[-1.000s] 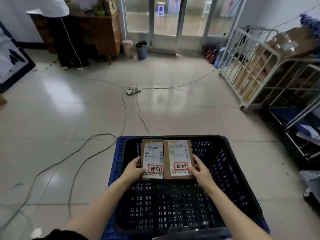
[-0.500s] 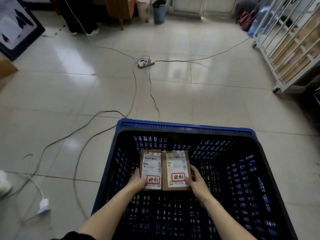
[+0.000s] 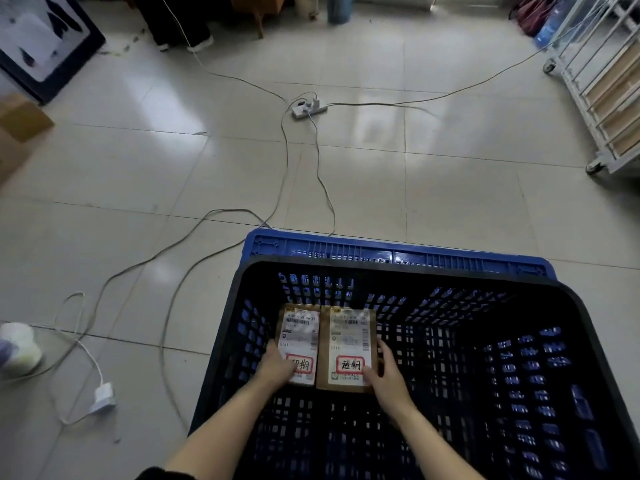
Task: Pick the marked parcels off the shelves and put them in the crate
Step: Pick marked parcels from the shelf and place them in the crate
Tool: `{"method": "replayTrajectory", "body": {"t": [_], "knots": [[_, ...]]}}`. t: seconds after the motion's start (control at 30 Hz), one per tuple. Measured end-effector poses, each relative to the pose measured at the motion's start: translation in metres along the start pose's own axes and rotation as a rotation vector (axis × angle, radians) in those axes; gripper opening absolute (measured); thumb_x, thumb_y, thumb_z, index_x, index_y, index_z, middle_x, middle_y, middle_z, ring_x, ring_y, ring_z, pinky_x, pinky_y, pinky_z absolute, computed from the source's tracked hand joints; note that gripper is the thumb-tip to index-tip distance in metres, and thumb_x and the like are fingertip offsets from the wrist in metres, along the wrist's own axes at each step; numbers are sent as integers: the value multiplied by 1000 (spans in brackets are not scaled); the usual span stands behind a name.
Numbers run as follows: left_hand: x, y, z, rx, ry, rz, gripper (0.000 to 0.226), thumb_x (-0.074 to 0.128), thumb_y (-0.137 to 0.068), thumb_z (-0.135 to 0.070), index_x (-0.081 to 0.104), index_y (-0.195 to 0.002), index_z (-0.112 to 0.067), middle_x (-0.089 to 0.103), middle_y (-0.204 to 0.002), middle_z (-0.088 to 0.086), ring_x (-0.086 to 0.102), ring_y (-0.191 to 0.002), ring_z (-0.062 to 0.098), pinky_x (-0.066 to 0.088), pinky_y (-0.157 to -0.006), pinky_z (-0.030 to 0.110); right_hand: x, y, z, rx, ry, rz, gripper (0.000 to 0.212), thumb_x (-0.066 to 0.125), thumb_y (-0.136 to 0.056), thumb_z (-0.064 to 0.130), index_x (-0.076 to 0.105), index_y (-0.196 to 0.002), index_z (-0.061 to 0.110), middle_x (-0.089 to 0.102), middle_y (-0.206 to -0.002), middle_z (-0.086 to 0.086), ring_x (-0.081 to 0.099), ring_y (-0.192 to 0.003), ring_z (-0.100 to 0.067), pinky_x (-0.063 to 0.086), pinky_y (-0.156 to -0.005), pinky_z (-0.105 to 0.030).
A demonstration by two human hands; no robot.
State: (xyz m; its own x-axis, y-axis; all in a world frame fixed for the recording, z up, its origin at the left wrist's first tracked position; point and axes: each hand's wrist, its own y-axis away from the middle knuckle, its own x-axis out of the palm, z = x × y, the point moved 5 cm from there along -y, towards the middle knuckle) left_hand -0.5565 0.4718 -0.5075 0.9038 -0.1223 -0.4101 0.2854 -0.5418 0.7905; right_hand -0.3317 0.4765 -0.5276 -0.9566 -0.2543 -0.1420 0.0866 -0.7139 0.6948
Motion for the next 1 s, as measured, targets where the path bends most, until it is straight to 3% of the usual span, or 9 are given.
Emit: {"method": "replayTrajectory", "body": {"t": [0.2, 0.37, 0.5, 0.57, 0.63, 0.73, 0.87, 1.0], "knots": [[4, -2, 1, -7, -64, -22, 75, 51, -84, 4, 14, -148, -6, 44, -140, 18, 46, -127, 32, 40, -107, 38, -3, -2, 1, -15, 36, -8, 56, 48, -96, 17, 22, -146, 23, 49, -136, -2, 53, -107, -9, 45, -74, -13], [7, 12, -11, 79, -121, -4, 78, 53, -84, -3, 10, -150, -8, 31, -149, 17, 36, -134, 32, 36, -110, 37, 2, 6, 4, -6, 55, -24, 57, 47, -97, 19, 21, -147, 24, 53, -130, 0, 53, -100, -5, 43, -71, -11], [10, 28, -25, 126, -173, 44, 83, 53, -88, -10, -1, -152, -17, 12, -158, 10, 24, -142, 28, 38, -99, 26, -6, 20, 17, -5, 101, -74, 63, 48, -97, 25, 14, -149, 23, 37, -148, -5, 40, -131, -20, 38, -100, -32], [8, 39, -34, 162, -234, 45, 79, 53, -89, -10, 4, -152, -13, 13, -158, 11, 31, -138, 28, 43, -88, 22, -12, 29, 23, -16, 154, -107, 63, 48, -96, 26, 14, -150, 22, 31, -152, -8, 32, -138, -25, 33, -107, -37], [5, 53, -43, 244, -324, 40, 74, 53, -88, -13, 11, -150, -11, 17, -156, 12, 34, -135, 29, 44, -97, 30, -16, 41, 31, -54, 219, -139, 64, 49, -96, 27, 15, -149, 18, 28, -153, -9, 28, -140, -25, 30, -110, -36], [-2, 78, -57, 443, -579, -18, 72, 53, -89, -23, 16, -149, -9, 20, -155, 11, 23, -141, 29, 28, -115, 37, -19, 61, 46, -121, 320, -179, 63, 49, -96, 27, 17, -149, 13, 28, -153, -10, 27, -141, -22, 26, -112, -33], [-11, 115, -75, 702, -856, -149, 68, 48, -91, -35, 20, -147, -8, 28, -152, 9, 24, -141, 24, 21, -116, 33, -20, 93, 70, -204, 503, -236, 63, 46, -96, 33, 16, -149, 16, 28, -152, -7, 28, -139, -20, 29, -110, -32], [-23, 149, -82, 792, -1025, -224, 68, 41, -95, -36, 12, -150, -10, 19, -157, 7, 13, -146, 24, 11, -121, 37, -20, 134, 95, -279, 674, -310, 64, 44, -96, 38, 14, -149, 18, 25, -153, -4, 26, -140, -20, 31, -111, -36]]}}
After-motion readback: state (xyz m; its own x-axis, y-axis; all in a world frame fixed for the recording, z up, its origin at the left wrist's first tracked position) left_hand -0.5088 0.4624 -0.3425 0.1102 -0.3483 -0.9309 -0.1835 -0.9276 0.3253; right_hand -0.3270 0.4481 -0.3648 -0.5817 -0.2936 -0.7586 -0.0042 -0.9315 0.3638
